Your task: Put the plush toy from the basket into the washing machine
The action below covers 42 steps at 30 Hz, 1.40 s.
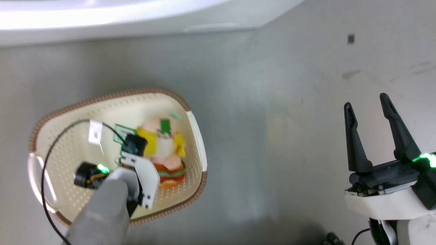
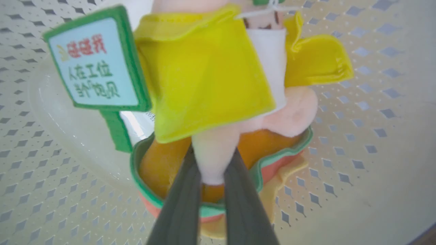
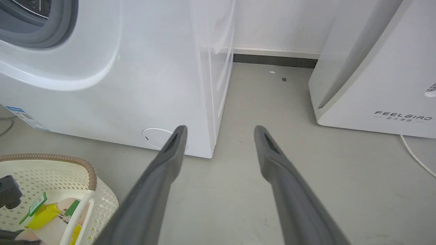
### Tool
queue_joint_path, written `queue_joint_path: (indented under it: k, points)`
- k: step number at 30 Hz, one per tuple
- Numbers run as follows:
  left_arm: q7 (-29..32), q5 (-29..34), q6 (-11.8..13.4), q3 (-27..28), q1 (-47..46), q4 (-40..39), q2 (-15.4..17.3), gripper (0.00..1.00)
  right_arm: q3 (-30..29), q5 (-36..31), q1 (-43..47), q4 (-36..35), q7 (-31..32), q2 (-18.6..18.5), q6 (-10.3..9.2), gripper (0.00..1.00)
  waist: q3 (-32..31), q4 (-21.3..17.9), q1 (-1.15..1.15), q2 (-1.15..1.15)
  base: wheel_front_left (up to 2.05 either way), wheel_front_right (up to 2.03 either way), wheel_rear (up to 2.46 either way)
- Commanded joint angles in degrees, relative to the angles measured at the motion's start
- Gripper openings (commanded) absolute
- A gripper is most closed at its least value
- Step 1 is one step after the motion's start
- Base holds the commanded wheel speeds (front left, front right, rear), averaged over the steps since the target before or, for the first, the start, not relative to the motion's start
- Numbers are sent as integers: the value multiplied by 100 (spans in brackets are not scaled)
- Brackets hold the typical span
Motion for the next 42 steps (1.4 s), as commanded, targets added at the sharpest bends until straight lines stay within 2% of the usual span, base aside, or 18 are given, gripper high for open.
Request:
queue_joint_path:
  k: [1,10,17,23,30,37,42]
  points:
    - [-132,-52,-20,-3,168,9,-41,0,4,-7,-89,62,-26,7,-5,100,-461,12,0,0,0,0,0]
    - [-1065,-207,-24,-140,836,-8,-169,0,-25,117,68,403,-26,7,-5,100,-1682,157,0,0,0,0,0]
    - [-1306,-450,-24,-52,1303,-424,-152,0,-107,200,320,565,-26,7,-5,100,-2455,335,0,0,0,0,0]
    - [-1314,-538,10,223,1973,-1894,-8,0,-127,242,512,659,-26,7,-5,100,-2958,459,0,0,0,0,0]
    - [-1315,-512,168,696,2760,-3609,84,0,-140,277,701,718,-26,7,-5,100,-3314,527,0,0,0,0,0]
    - [-1315,-425,244,1178,3124,-5141,74,0,-121,316,768,733,-26,7,-5,100,-3447,493,0,0,0,0,0]
    - [-1315,-334,308,1447,3043,-5754,148,0,-91,345,741,686,-26,7,-5,100,-3329,352,0,0,0,0,0]
